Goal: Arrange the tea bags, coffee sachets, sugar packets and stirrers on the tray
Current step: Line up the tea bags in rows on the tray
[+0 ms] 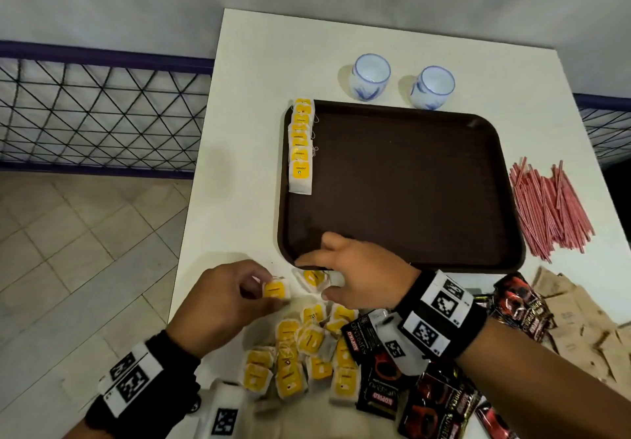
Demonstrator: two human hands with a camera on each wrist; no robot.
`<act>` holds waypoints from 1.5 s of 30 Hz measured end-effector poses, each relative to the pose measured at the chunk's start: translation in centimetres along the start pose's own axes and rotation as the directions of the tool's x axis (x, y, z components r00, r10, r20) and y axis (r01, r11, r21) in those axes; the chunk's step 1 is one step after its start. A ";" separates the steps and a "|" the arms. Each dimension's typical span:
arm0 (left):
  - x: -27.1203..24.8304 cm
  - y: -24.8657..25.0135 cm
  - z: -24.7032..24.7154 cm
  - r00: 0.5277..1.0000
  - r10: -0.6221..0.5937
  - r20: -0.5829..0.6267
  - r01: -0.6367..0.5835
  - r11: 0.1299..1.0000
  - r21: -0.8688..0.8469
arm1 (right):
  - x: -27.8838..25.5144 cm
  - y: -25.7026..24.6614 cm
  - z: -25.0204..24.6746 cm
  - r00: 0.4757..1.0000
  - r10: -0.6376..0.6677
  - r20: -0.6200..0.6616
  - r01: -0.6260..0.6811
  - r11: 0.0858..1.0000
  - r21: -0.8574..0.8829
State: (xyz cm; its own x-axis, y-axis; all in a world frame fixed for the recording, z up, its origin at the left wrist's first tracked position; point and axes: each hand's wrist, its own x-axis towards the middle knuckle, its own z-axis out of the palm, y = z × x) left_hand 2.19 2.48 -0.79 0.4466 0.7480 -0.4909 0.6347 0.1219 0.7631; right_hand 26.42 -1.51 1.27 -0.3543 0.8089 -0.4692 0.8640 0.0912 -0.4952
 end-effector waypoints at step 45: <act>10.7 5.9 -1.0 0.943 0.316 -0.107 -0.325 0.942 -0.081 | -2.7 3.0 1.5 0.884 0.143 -0.446 0.046 0.921 0.387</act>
State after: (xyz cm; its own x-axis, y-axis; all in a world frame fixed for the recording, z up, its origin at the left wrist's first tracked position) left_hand 10.07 11.79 -1.16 0.5541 0.8134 -0.1768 0.4021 -0.0756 0.9125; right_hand 29.42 -4.32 -0.04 -0.0303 0.9867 -0.1594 0.6410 -0.1032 -0.7606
